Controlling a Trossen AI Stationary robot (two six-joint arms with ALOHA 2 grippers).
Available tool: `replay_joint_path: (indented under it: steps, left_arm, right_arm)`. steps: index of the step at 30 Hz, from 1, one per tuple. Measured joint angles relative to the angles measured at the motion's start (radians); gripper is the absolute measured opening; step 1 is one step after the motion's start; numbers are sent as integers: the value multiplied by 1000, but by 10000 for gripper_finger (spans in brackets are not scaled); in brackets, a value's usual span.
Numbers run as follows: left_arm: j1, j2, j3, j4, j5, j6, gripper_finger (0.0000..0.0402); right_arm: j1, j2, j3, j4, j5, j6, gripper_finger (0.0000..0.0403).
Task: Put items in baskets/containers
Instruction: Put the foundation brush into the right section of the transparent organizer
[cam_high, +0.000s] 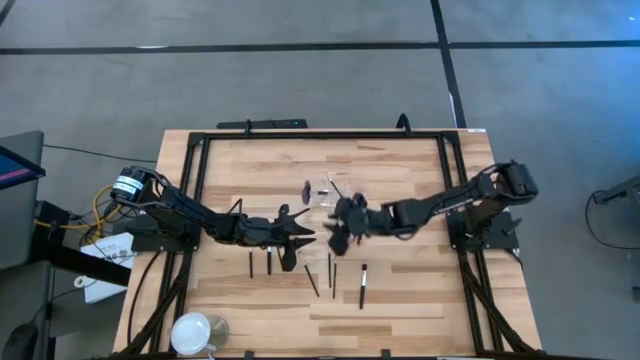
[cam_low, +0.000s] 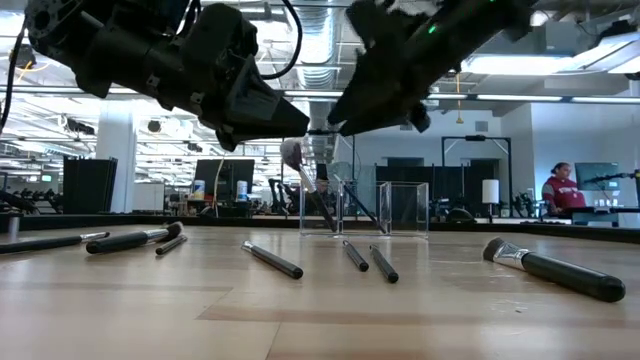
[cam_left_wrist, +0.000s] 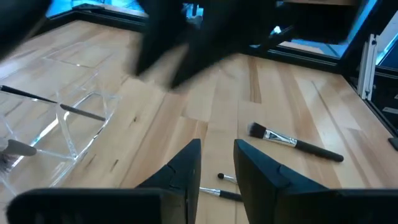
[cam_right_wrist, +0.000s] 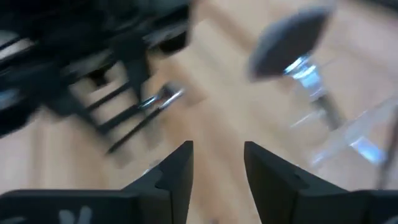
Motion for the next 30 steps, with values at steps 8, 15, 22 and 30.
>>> replay_joint_path:
  steps: [8,15,22,30]
  left_arm:
    - [0,0,0,-7,0,2,92]
    - [0,0,0,-7,-15,3,92]
    - [0,0,-1,-7,-26,3,92]
    - [0,0,-2,-7,-26,3,92]
  right_arm:
    - [187,-12,58,-354,-149,372,142]
    - [344,-5,49,-470,-151,861,133]
    - [365,-5,48,-613,-70,1133,132]
    - [333,26,48,-596,-72,1176,132]
